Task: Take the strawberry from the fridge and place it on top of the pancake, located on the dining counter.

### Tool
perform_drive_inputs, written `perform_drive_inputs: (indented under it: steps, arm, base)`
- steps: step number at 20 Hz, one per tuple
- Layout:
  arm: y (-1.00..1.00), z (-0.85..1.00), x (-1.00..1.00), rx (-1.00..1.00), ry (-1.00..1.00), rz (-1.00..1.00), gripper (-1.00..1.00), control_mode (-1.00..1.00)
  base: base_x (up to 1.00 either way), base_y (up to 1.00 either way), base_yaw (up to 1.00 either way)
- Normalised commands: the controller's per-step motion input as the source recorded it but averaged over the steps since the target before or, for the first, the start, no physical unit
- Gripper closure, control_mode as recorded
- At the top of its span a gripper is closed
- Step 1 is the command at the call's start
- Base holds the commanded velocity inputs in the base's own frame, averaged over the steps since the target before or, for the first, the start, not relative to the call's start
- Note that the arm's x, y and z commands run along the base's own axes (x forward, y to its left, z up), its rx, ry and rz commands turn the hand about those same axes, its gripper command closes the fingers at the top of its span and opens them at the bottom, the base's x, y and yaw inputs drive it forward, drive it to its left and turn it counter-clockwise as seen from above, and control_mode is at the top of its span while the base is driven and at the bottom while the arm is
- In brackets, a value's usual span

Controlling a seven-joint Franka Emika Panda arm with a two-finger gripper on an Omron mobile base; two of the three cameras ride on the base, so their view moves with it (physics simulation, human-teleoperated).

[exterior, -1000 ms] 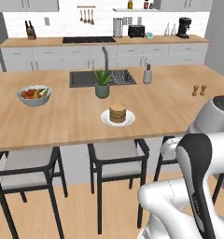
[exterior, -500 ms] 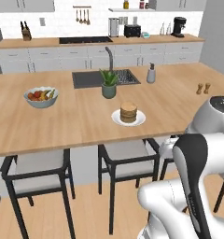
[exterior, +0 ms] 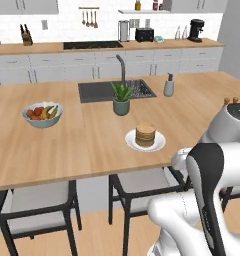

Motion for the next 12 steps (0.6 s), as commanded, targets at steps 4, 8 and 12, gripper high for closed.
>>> perform_drive_inputs:
  steps: [4, 8, 12]
  arm:
    - [0.00, 0.00, 0.00, 0.00, 0.00, 0.00, 1.00, 1.00]
    - [0.00, 0.00, 0.00, 0.00, 0.00, 0.00, 1.00, 1.00]
    - [0.00, 0.00, 0.00, 0.00, 0.00, 0.00, 1.00, 1.00]
  base:
    - [0.74, 0.00, 0.00]
    - [0.47, -0.06, 0.00]
    - [0.03, 0.00, 0.00]
